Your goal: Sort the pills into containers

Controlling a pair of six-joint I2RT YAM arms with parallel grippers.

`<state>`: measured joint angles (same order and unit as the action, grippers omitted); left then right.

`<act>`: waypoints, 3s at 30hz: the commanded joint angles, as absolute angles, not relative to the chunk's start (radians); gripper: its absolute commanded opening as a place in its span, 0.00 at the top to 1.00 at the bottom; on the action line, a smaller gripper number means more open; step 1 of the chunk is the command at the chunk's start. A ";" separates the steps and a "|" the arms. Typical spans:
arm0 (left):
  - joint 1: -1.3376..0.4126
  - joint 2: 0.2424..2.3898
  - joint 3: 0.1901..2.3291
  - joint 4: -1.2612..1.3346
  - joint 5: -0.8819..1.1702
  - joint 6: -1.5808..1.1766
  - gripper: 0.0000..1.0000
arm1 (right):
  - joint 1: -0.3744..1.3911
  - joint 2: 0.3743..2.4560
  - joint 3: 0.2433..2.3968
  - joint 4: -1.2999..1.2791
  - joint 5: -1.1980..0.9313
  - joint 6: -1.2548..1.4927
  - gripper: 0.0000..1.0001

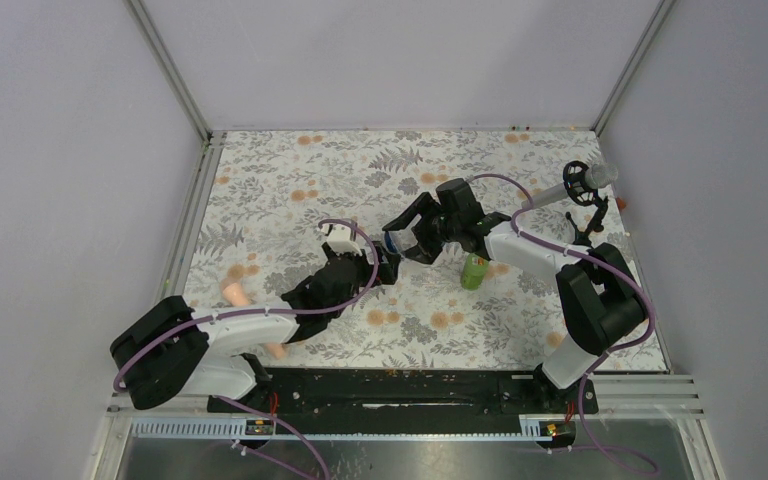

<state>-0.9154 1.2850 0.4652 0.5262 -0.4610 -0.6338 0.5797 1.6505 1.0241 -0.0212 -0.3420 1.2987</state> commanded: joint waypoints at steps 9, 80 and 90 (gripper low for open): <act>-0.857 1.306 0.534 0.614 -0.462 -0.641 0.02 | 0.653 1.639 1.032 -0.121 -0.438 1.256 0.51; -0.708 1.264 0.269 0.796 0.059 -0.512 1.00 | 0.600 1.551 0.929 -0.133 -0.496 0.650 0.00; -0.692 1.271 0.307 0.860 0.325 -0.416 1.00 | 0.600 1.436 0.909 -0.097 -0.501 0.504 0.03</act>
<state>-0.6994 1.2892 0.2733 0.7570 0.1764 -0.4744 0.6048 1.4853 0.9176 -0.1200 -0.4919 0.5941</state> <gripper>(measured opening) 0.705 0.982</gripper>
